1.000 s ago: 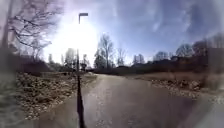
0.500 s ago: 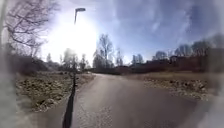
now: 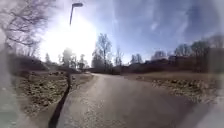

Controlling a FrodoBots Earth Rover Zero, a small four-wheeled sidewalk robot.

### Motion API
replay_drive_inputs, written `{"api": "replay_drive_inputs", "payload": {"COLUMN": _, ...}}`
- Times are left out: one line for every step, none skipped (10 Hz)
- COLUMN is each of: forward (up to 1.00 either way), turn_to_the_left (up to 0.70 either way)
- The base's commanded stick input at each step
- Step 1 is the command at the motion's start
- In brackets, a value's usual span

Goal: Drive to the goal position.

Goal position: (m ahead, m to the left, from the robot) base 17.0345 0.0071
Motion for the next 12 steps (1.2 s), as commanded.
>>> {"api": "replay_drive_inputs", "payload": {"forward": 0.85, "turn_to_the_left": 0.08}}
{"api": "replay_drive_inputs", "payload": {"forward": 0.85, "turn_to_the_left": 0.08}}
{"api": "replay_drive_inputs", "payload": {"forward": 0.85, "turn_to_the_left": 0.08}}
{"api": "replay_drive_inputs", "payload": {"forward": 0.85, "turn_to_the_left": 0.09}}
{"api": "replay_drive_inputs", "payload": {"forward": 0.85, "turn_to_the_left": 0.09}}
{"api": "replay_drive_inputs", "payload": {"forward": 0.85, "turn_to_the_left": 0.09}}
{"api": "replay_drive_inputs", "payload": {"forward": 0.85, "turn_to_the_left": 0.09}}
{"api": "replay_drive_inputs", "payload": {"forward": 0.85, "turn_to_the_left": 0.09}}
{"api": "replay_drive_inputs", "payload": {"forward": 0.85, "turn_to_the_left": 0.09}}
{"api": "replay_drive_inputs", "payload": {"forward": 0.85, "turn_to_the_left": 0.1}}
{"api": "replay_drive_inputs", "payload": {"forward": 0.85, "turn_to_the_left": 0.11}}
{"api": "replay_drive_inputs", "payload": {"forward": 0.85, "turn_to_the_left": 0.11}}
